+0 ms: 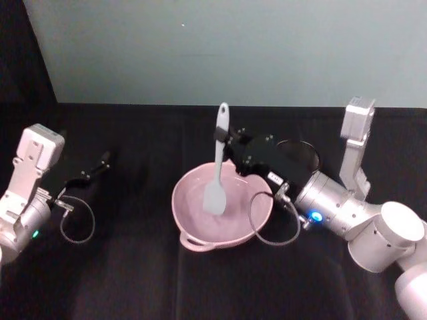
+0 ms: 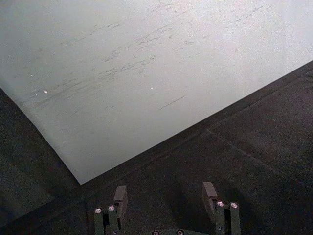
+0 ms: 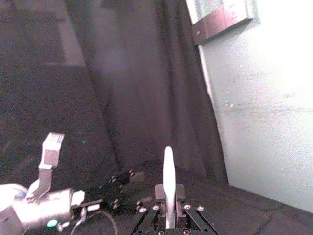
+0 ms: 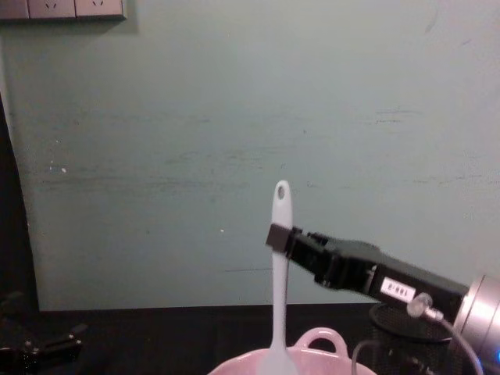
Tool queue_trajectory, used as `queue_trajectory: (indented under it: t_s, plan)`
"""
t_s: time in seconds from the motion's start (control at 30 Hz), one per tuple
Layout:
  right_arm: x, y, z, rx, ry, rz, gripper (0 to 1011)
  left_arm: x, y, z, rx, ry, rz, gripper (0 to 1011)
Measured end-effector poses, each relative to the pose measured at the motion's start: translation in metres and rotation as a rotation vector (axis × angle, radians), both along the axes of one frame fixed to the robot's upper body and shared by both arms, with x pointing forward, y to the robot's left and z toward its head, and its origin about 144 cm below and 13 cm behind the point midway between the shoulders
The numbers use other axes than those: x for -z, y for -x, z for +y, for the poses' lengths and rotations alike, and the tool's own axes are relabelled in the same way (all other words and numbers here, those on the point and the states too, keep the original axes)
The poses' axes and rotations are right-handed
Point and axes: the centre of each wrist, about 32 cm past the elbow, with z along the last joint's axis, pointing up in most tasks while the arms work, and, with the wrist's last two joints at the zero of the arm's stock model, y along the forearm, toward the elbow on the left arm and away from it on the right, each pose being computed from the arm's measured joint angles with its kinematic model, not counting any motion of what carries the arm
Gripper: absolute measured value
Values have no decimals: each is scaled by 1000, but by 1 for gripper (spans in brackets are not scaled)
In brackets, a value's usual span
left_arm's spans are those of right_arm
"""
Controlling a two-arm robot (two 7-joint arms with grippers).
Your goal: Use the one hand to pick up the spoon and stir the clear water in the bowl.
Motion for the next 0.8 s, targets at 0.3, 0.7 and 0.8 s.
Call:
queue_trajectory:
  t_s: [0.3, 0.7, 0.8]
  plan:
    - [-38, -8, -31, 25, -138, 53, 112, 0, 0, 0, 0, 0, 0, 1011]
    - [-76, -17, -89, 154, -255, 158, 112, 0, 0, 0, 0, 0, 0, 1011]
    - [-75, -23, -97, 179, -275, 189, 112, 0, 0, 0, 0, 0, 0, 1011]
